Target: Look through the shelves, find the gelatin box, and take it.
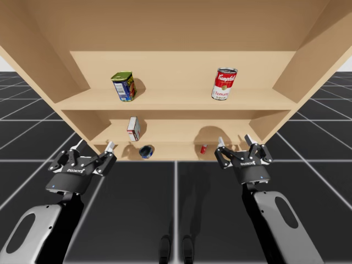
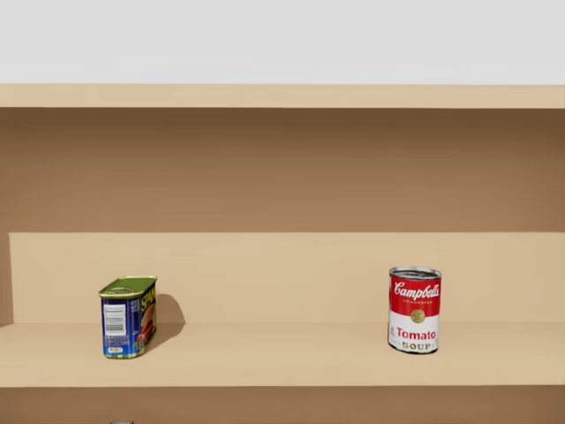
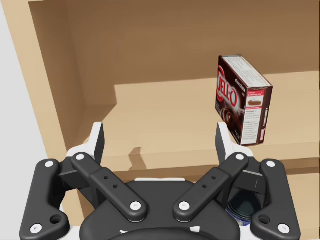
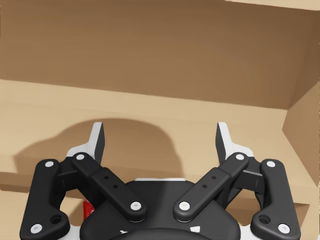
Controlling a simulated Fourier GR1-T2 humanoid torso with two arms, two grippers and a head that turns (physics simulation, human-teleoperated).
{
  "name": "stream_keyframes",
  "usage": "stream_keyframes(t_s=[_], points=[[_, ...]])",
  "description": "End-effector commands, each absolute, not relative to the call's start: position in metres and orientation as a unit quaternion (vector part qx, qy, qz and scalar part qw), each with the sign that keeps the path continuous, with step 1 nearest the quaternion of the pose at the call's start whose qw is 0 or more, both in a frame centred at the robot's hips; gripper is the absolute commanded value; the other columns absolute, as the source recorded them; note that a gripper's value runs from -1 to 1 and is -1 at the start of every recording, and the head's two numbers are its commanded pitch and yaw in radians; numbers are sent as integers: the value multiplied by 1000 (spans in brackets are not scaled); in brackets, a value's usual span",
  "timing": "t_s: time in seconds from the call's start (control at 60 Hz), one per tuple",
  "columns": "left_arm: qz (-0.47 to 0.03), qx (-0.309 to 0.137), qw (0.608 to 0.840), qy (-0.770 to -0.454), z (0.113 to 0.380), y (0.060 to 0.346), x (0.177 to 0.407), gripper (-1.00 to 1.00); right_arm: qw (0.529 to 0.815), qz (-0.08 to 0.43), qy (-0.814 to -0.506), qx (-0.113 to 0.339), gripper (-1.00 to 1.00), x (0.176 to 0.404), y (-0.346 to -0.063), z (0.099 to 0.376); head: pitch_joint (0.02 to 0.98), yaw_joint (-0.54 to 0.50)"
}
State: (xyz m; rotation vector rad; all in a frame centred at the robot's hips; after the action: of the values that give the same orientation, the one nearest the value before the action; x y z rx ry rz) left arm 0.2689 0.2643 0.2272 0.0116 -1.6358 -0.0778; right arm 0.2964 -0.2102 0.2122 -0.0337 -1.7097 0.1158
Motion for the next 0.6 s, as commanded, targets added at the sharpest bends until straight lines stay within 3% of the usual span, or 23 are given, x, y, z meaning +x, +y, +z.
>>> stream_keyframes(t_s=[0.017, 0.3, 0.6], points=[[-35, 2, 684, -729, 227, 265, 269, -1000, 643, 39, -765, -13, -1000, 292, -209, 212, 80, -10], [-33, -2, 685, -728, 227, 266, 269, -1000, 649, 53, -759, -9, -1000, 295, -209, 214, 196, -8], [-38, -8, 687, -725, 227, 266, 270, -1000, 652, 57, -756, 3, -1000, 295, -207, 214, 438, -16]])
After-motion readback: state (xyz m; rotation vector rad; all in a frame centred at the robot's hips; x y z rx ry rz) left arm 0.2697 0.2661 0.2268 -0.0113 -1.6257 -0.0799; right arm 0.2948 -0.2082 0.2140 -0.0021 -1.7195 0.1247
